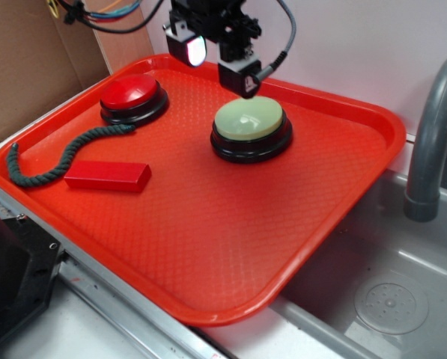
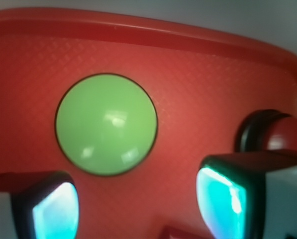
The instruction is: Push the green button.
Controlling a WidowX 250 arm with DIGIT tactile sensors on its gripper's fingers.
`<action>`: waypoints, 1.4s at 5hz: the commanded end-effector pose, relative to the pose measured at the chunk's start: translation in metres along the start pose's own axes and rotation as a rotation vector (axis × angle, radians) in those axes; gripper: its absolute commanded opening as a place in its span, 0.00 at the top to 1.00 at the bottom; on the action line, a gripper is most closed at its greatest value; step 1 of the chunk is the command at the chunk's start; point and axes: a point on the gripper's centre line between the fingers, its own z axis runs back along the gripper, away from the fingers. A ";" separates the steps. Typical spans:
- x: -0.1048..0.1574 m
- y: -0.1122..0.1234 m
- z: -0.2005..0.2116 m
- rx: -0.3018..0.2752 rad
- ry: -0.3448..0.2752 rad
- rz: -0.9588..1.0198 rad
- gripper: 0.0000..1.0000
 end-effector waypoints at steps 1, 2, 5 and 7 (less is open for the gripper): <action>0.010 -0.004 -0.035 -0.033 0.041 0.123 0.00; 0.011 -0.008 -0.044 -0.040 0.060 0.130 0.00; 0.001 0.020 0.039 -0.006 -0.092 0.114 0.00; -0.002 0.021 0.052 -0.064 -0.011 0.117 0.00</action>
